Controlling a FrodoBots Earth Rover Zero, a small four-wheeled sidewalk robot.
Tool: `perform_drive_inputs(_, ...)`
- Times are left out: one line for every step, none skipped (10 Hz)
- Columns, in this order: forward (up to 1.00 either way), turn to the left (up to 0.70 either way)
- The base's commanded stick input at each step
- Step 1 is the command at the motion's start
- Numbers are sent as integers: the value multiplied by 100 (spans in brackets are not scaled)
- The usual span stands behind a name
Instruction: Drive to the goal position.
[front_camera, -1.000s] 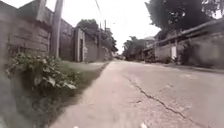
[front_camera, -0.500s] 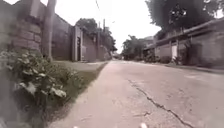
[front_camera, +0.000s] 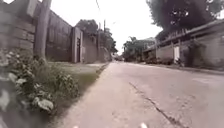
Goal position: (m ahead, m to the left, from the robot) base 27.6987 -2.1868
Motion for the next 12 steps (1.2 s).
perform_drive_inputs(70,0)
perform_drive_inputs(70,0)
perform_drive_inputs(70,0)
perform_drive_inputs(70,-1)
perform_drive_inputs(70,-5)
perform_drive_inputs(70,-24)
perform_drive_inputs(70,-10)
perform_drive_inputs(70,0)
perform_drive_inputs(70,0)
perform_drive_inputs(70,0)
perform_drive_inputs(70,0)
perform_drive_inputs(70,0)
